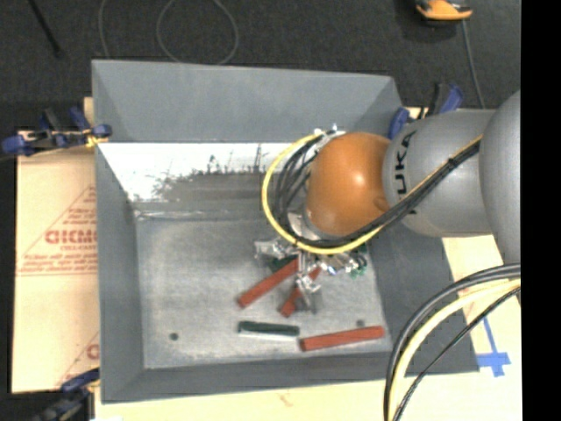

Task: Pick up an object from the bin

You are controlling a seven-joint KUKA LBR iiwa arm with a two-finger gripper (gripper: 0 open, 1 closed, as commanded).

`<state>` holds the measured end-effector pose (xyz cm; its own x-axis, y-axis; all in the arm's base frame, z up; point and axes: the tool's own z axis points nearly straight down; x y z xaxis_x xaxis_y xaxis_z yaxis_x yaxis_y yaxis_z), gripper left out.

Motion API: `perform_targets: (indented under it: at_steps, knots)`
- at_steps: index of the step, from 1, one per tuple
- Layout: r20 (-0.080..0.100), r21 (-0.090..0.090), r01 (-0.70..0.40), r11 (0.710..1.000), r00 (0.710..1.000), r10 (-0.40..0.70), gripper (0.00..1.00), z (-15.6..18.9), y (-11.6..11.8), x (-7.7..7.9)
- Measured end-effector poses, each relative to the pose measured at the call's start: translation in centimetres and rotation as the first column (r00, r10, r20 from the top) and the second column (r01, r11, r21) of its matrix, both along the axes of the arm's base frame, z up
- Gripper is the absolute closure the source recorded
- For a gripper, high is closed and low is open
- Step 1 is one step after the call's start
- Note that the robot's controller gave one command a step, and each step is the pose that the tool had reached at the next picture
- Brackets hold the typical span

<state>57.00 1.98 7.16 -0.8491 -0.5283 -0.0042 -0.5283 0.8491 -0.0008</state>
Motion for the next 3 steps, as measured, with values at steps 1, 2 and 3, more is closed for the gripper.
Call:
perform_targets:
  at_steps: [1, 2, 3]
  knots:
    - [0.002, -0.001, 0.003, 1.0, 1.0, -0.003, 1.0, 0.3, -0.1, 0.2]
    - [0.005, -0.002, 0.006, 1.0, 1.0, -0.006, 1.0, 5.5, -0.2, 0.5]
    - [0.004, -0.002, 0.011, 1.0, 1.0, -0.011, 1.0, 9.1, -0.3, 0.6]
